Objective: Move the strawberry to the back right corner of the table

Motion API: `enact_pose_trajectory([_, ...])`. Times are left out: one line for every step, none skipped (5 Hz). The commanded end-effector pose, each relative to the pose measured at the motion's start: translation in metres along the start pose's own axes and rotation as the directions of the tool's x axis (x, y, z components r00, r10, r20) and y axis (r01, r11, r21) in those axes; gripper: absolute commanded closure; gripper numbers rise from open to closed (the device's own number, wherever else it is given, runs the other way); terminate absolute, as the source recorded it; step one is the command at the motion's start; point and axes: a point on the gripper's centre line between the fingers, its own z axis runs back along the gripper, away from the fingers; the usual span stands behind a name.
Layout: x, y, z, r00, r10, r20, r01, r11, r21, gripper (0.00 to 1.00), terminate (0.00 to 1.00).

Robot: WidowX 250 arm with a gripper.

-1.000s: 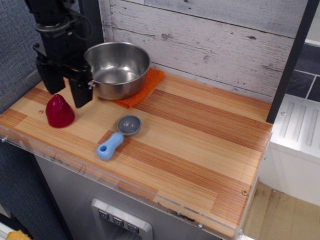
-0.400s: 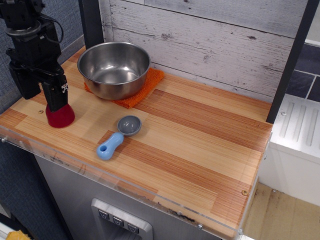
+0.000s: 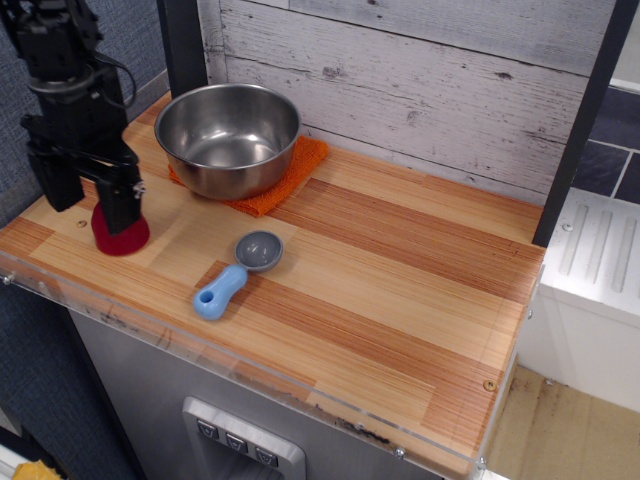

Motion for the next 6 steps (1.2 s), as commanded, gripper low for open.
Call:
enact_pose_trajectory([0.014,0.005,0.003,0.999,0.04,0.016,-0.041,0.998,0.053,0.0,0.0])
enact_pose_trajectory([0.017,0.002,-0.001,0.999,0.038,0.017,-0.039,0.998,0.054,1.0,0.0])
enact_pose_trajectory([0.017,0.0,0.001,0.999,0.031,0.022,-0.032,0.998,0.053,1.0,0.0])
enact_pose_trajectory([0.015,-0.004,0.005,0.999,0.041,0.025,-0.042,0.998,0.041,1.0,0.0])
enact_pose_trajectory([0.019,-0.034,0.036,0.986,0.126,0.113,-0.128,0.992,0.015,1.0,0.0])
enact_pose_trajectory([0.036,-0.084,0.069,0.97,0.127,0.208,-0.136,0.99,0.032,1.0,0.0])
